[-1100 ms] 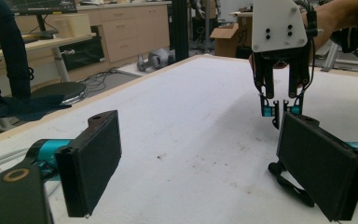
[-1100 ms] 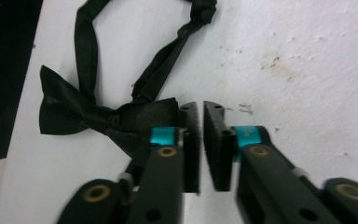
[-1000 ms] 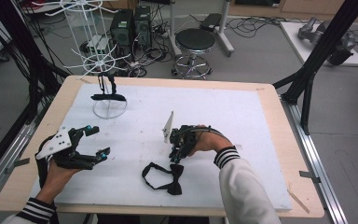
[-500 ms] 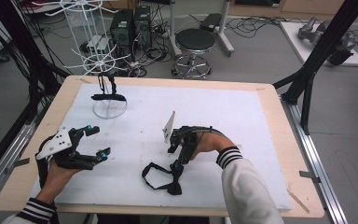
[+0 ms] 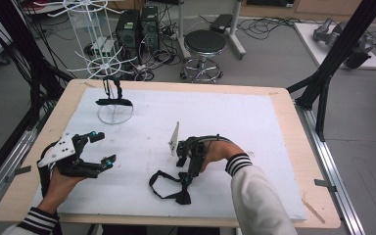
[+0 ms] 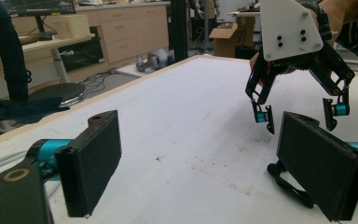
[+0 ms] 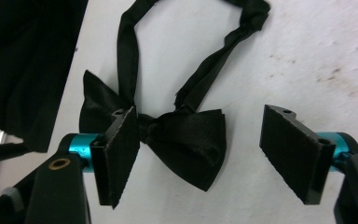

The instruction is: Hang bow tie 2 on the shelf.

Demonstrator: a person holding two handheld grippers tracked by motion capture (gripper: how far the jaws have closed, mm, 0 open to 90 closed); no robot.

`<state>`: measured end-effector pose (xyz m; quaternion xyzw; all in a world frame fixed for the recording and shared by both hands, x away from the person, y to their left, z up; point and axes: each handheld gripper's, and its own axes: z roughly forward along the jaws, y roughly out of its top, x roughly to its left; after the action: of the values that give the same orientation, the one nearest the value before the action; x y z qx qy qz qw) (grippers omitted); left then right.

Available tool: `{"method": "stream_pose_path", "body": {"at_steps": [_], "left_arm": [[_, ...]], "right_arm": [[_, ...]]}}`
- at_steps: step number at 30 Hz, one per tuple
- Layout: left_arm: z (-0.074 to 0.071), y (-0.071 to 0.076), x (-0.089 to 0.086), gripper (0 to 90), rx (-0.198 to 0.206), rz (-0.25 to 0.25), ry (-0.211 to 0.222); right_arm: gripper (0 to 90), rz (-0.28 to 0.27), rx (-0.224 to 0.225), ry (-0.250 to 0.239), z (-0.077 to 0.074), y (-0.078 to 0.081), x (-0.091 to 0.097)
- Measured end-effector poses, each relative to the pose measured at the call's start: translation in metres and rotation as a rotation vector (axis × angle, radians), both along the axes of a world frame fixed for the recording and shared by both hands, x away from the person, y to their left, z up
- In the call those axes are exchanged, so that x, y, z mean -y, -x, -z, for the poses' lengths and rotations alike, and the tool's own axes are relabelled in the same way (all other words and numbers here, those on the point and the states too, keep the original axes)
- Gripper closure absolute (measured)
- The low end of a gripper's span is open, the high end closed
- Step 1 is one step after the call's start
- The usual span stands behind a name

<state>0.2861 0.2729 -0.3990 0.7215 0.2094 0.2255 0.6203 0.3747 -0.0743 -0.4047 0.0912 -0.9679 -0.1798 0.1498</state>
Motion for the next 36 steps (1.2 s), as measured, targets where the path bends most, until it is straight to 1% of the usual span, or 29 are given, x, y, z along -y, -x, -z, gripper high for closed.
{"method": "stream_pose_path", "body": {"at_steps": [4, 6, 9, 13, 14, 18, 24, 28, 29, 30, 31, 32, 33, 34, 35, 36], "left_arm": [[0.0000, -0.0002, -0.0010, 14.3, 0.001, -0.002, 0.001], [0.0002, -0.0005, -0.0009, 14.2, 0.000, -0.004, 0.002], [0.0004, -0.0005, 0.0000, 14.3, -0.002, 0.000, 0.001], [0.0003, 0.0000, 0.0008, 14.3, 0.001, 0.003, -0.008], [0.0003, 0.0002, 0.0009, 14.3, 0.001, 0.002, -0.008], [0.0002, 0.0002, 0.0009, 14.3, 0.002, 0.002, -0.008], [0.0004, 0.0000, 0.0007, 14.3, 0.001, 0.001, -0.010], [0.0004, 0.0000, 0.0006, 14.3, 0.002, 0.002, -0.009], [0.0004, 0.0001, 0.0006, 14.3, 0.003, 0.003, -0.008], [0.0004, 0.0001, 0.0006, 14.3, 0.003, 0.002, -0.008], [0.0003, 0.0002, 0.0007, 14.3, 0.002, 0.001, -0.008], [0.0004, 0.0003, 0.0007, 14.3, 0.002, 0.001, -0.008], [0.0005, 0.0004, 0.0008, 14.3, 0.002, 0.001, -0.008], [0.0004, 0.0005, 0.0012, 14.3, 0.003, 0.000, -0.007], [0.0006, 0.0005, 0.0014, 14.3, 0.004, 0.000, -0.006], [0.0005, 0.0006, 0.0014, 14.3, 0.004, 0.000, -0.006]], "right_arm": [[32.0, -0.037, -0.025, 0.018, 0.0030, -0.0001, 0.0005], [32.7, -0.041, -0.028, 0.026, 0.0037, 0.0004, 0.0005], [34.4, -0.043, -0.035, 0.024, 0.0043, -0.0001, 0.0005], [37.7, -0.057, -0.040, 0.024, 0.0059, -0.0016, 0.0002], [38.4, -0.060, -0.048, 0.031, 0.0063, -0.0016, 0.0002], [41.5, -0.081, -0.054, 0.037, 0.0078, -0.0013, -0.0005], [49.3, -0.103, -0.036, 0.042, 0.0095, -0.0008, -0.0005], [54.2, -0.120, -0.014, 0.043, 0.0094, -0.0006, 0.0000], [55.8, -0.125, -0.006, 0.047, 0.0089, 0.0000, 0.0001], [57.5, -0.122, -0.003, 0.062, 0.0077, 0.0015, 0.0005], [59.9, -0.134, 0.011, 0.057, 0.0072, 0.0017, 0.0004], [62.6, -0.151, 0.030, 0.041, 0.0072, 0.0012, 0.0001], [64.4, -0.143, 0.029, 0.058, 0.0060, 0.0024, 0.0011], [66.5, -0.147, 0.040, 0.053, 0.0057, 0.0024, 0.0012], [69.3, -0.138, 0.045, 0.063, 0.0045, 0.0034, 0.0020], [72.3, -0.136, 0.050, 0.062, 0.0044, 0.0031, 0.0020]]}}
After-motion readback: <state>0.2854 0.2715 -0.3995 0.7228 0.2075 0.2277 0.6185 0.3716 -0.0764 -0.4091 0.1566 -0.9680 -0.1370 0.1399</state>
